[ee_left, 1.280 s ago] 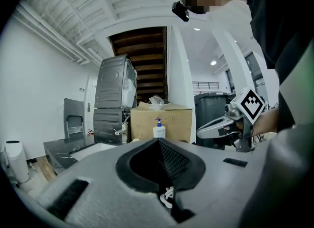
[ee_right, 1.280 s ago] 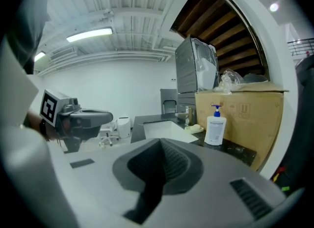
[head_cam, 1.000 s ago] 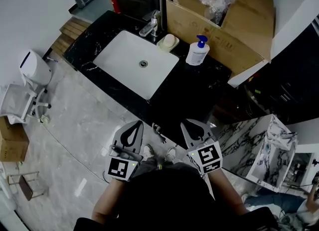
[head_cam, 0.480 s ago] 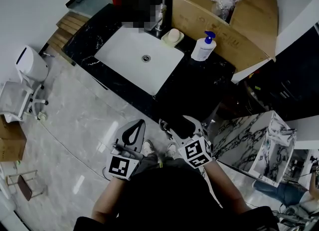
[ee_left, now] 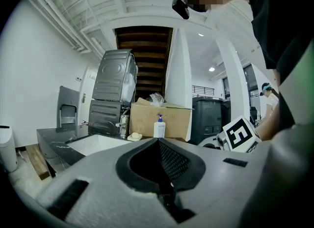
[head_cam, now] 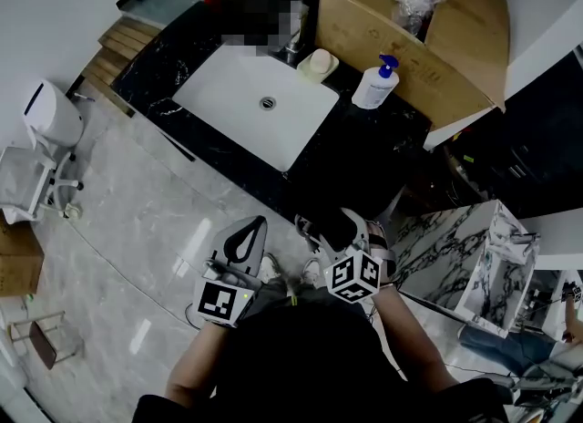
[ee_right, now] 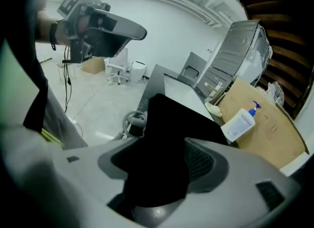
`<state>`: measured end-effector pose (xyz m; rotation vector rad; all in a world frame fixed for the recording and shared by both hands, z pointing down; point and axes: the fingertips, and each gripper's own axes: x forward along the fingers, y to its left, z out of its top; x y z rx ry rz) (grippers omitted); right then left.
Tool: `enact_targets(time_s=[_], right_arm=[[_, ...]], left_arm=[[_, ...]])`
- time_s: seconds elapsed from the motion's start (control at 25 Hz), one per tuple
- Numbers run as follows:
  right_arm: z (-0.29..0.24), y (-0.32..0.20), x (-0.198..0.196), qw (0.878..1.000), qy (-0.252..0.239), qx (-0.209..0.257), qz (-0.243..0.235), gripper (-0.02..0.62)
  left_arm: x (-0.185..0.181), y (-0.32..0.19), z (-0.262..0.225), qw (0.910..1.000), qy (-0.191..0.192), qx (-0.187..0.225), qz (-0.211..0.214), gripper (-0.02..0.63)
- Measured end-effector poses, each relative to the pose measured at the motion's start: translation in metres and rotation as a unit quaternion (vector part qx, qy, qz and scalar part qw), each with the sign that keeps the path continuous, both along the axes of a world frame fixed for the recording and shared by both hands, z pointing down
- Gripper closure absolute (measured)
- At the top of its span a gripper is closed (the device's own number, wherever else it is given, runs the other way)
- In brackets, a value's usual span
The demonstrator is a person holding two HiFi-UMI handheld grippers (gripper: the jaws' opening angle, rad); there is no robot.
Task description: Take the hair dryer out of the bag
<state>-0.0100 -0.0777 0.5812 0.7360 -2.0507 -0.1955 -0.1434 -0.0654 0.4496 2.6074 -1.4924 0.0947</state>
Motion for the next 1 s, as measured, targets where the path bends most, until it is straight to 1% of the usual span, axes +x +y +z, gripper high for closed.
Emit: enact_targets(time_s=[0.16,0.24,0.4,0.68,1.0], right_arm=[[-0.002,-0.007,0.004,1.000,0.004,0.016,0.002,0.332],[-0.006,-0.009,0.003,1.000,0.001,0.027,-0.003,0.389],[-0.007,-0.007,0.002,1.000,-0.006,0.030,-0.005,0.427],[-0.007,-0.006,0.002,1.000,-0.015,0.012,0.010,0.462],[-0.007,0.001,0.006,1.000,-0.008,0.015,0.012,0.486]], left_arm=[[0.000,0.000,0.002,1.0000,0.001,-0.002,0.006,0.586],[0.001,0.000,0.002,1.0000,0.002,-0.003,0.009,0.584],[0.003,-0.001,0.001,0.9999,0.002,-0.001,0.015,0.586],[0.007,-0.003,0.001,0.9997,0.004,-0.001,0.024,0.585],[0.017,-0.006,0.001,0.9992,0.005,0.002,0.039,0.586]])
